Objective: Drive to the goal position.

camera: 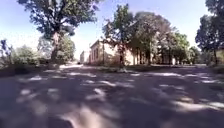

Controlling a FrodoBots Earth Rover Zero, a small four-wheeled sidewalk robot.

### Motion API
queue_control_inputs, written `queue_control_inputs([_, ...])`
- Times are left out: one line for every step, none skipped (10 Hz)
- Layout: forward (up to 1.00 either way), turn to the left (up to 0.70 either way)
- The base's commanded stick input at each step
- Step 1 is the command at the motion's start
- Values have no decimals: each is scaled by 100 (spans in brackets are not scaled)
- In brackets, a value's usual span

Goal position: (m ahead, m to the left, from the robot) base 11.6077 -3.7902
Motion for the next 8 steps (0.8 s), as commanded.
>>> queue_control_inputs([70, -14])
queue_control_inputs([70, -14])
queue_control_inputs([70, -14])
queue_control_inputs([70, -14])
queue_control_inputs([70, -14])
queue_control_inputs([70, -14])
queue_control_inputs([70, -14])
queue_control_inputs([70, -14])
